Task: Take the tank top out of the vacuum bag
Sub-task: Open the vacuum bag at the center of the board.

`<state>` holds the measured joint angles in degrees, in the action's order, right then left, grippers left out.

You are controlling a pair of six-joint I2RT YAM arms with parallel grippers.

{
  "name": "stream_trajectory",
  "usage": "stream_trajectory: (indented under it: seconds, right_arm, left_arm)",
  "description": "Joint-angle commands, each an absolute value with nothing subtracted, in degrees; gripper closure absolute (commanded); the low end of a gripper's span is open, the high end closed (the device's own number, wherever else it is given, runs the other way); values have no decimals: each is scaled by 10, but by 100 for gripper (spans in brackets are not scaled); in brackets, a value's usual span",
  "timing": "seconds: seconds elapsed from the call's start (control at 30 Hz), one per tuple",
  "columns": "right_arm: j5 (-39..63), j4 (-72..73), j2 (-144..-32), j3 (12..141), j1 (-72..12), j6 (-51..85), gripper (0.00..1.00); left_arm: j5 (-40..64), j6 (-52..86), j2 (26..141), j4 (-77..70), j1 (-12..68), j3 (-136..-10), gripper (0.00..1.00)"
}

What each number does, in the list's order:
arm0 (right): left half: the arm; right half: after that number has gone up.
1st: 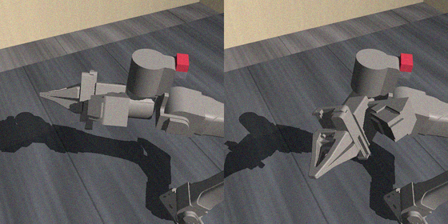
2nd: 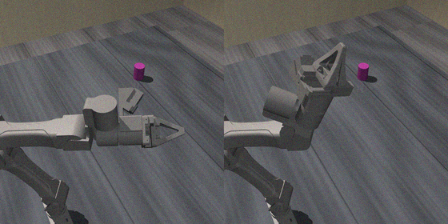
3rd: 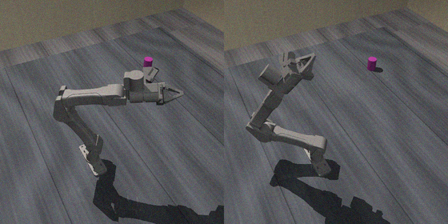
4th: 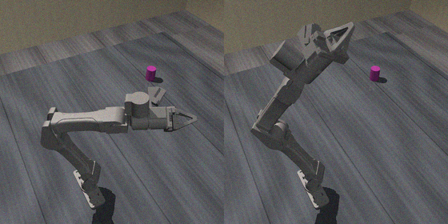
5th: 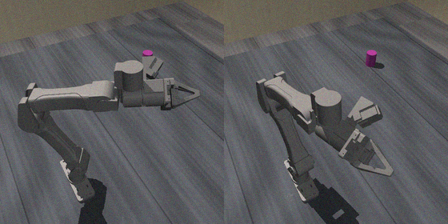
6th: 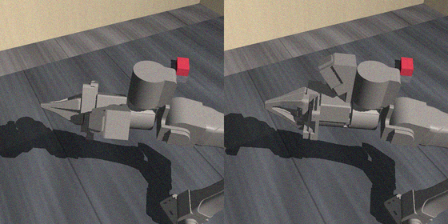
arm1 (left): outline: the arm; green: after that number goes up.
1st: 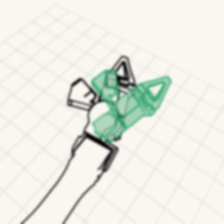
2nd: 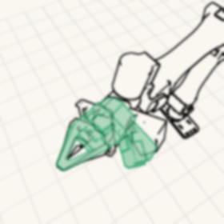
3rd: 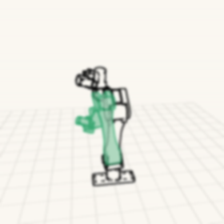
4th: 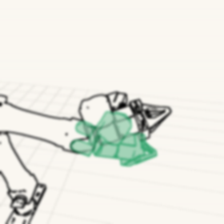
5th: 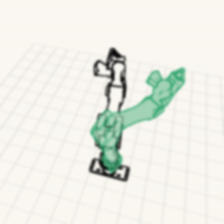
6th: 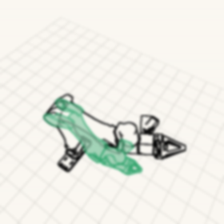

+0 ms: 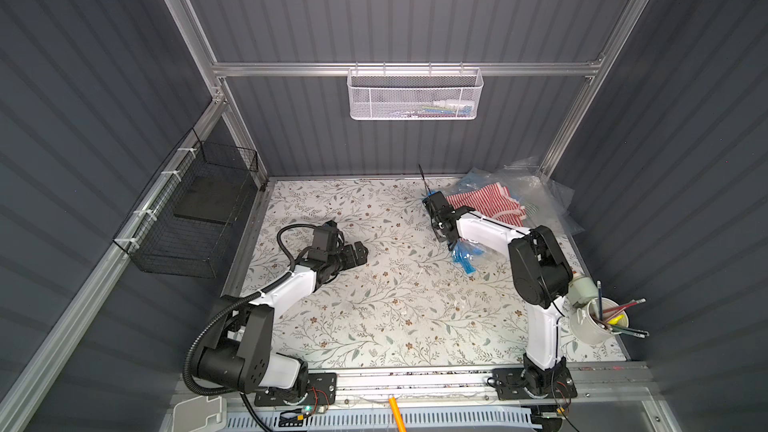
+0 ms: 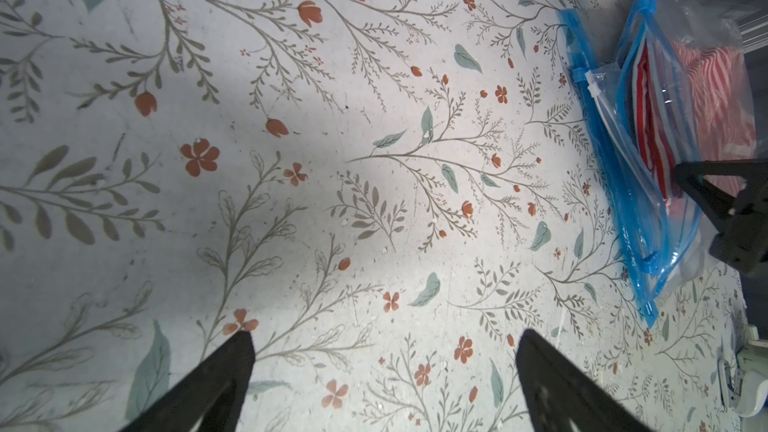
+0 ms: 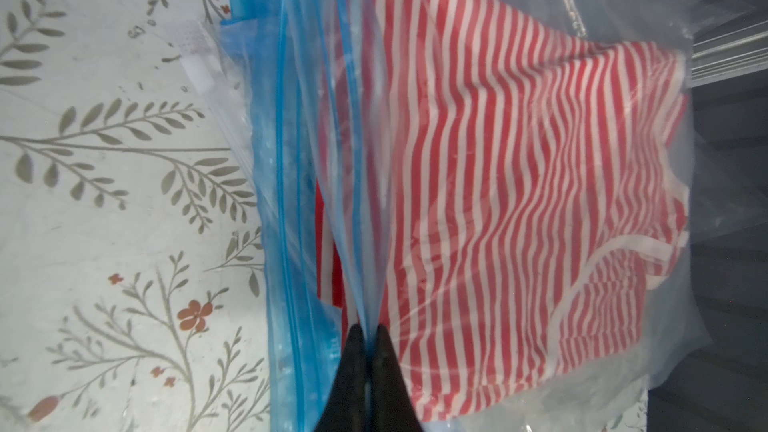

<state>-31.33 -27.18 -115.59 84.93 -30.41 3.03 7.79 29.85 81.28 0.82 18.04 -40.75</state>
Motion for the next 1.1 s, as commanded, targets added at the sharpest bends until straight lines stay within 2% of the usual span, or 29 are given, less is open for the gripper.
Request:
stream_trajectory:
  seconds: [0.0,0.2,0.43,0.73,1.07]
  right_arm:
    - [-276,-284,-1103,832,-306,60,100]
    - [-173,-253,-1024,762,-316,84,100]
    - [-115,-235,-985,728,-346,135,100]
    - [-133,-262,-990,757,-432,172,100]
    - [-86,-226,-1069,741,-439,228,99]
  left_arm:
    - [91,304,805,15,183,-408,0]
    - [100,308,784,14,183,-412,0]
    - [127,332,760,-6,189,-406,0]
    - [120,327,736,1,192,-393,0]
    - [98,324,729,13,192,-361,0]
